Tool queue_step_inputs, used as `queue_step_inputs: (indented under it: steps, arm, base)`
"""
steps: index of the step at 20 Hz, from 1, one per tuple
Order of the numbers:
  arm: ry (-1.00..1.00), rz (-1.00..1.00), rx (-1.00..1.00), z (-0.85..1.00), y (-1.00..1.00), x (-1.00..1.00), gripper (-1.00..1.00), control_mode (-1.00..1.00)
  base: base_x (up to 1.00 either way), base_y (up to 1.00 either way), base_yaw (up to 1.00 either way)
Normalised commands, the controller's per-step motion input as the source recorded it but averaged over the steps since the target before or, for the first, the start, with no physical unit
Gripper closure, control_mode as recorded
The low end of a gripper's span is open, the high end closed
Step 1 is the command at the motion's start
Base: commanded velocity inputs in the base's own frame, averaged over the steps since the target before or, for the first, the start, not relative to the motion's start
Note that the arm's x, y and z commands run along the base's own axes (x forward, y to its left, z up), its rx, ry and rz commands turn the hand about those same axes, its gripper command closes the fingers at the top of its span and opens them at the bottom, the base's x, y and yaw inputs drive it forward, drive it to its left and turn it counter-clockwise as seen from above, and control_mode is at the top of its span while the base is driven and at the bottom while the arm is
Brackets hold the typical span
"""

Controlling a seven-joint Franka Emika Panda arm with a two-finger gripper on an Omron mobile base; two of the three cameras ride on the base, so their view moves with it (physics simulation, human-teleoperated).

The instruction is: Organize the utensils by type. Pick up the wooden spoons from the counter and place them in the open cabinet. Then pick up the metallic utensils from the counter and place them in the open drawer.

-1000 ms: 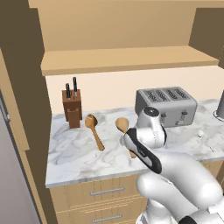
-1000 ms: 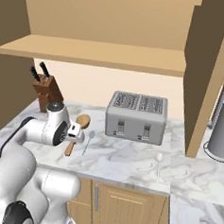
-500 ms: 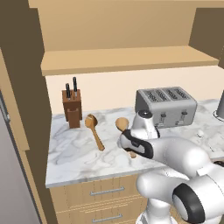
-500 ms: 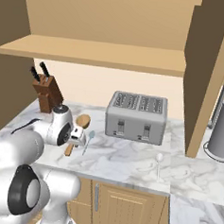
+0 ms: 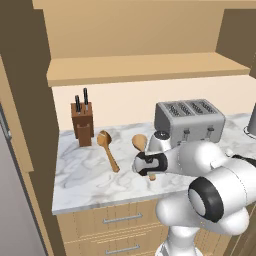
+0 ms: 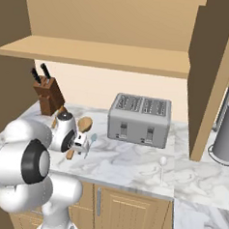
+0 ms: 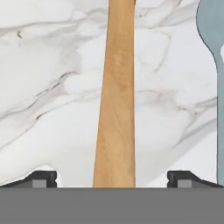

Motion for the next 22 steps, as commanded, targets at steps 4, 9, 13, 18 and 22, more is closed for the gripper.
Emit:
queue_step_inputs:
  steps: [4, 9, 13, 18, 22]
  arm:
    - [-0.02, 0.0, 0.0, -0.35, 0.0, 0.0, -1.0, -1.0]
    - [-0.07, 0.0, 0.0, -0.29, 0.0, 0.0, -1.0, -1.0]
    - [-0.1, 0.0, 0.0, -0.19, 0.0, -0.01, 1.0, -1.0]
    - [-0.1, 0.0, 0.03, -0.21, 0.0, -0.19, 1.0, -1.0]
    - [-0.07, 0.0, 0.01, -0.12, 0.0, -0.23, 1.0, -1.0]
  base:
    - [0.0, 0.0, 0.0]
    - [0.0, 0.0, 0.0]
    - [0.0, 0.0, 0.0]
    - [0.0, 0.0, 0.0]
    - [0.0, 0.0, 0.0]
